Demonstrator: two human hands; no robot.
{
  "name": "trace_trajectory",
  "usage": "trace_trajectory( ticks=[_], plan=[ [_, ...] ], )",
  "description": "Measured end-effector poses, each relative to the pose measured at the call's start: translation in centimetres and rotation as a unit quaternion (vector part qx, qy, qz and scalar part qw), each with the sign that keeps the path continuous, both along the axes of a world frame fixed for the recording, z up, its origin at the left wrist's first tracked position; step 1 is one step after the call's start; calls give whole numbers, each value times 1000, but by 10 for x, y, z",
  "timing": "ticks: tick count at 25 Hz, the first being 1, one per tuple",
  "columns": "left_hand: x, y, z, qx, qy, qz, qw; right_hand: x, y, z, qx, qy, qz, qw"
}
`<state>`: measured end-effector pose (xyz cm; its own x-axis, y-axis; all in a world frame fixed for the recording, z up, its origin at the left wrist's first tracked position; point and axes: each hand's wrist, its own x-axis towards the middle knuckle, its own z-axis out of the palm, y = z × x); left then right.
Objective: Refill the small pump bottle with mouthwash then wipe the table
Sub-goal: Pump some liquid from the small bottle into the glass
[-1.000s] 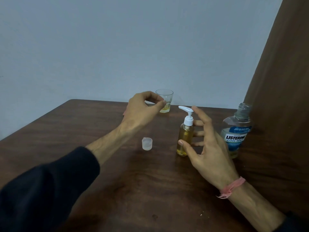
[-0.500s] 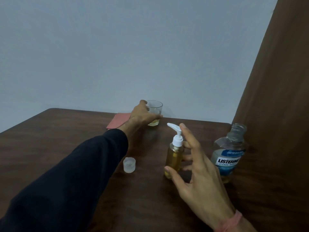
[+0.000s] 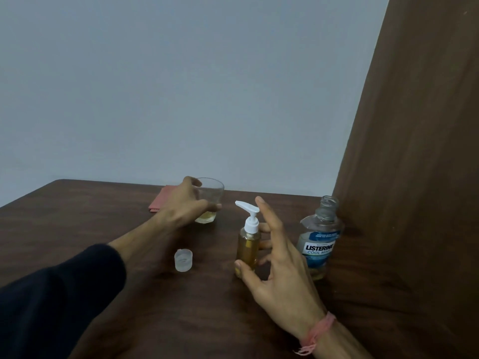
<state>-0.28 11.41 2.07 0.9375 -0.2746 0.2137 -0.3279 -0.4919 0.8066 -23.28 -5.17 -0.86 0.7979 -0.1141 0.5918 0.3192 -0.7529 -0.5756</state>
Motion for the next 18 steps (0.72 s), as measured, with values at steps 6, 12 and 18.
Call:
trace_trajectory(
  ticks=[6,12,18],
  plan=[
    [-78,83,14,-150,-93,56,983,-8,6,6,22,17,12,1000],
    [-161,89,-4,-149,-112,-76,979,-13,11,7,79,30,27,996],
    [-169,81,-22,-54,-221,-71,971,-22,14,4,77,-26,74,994]
  ],
)
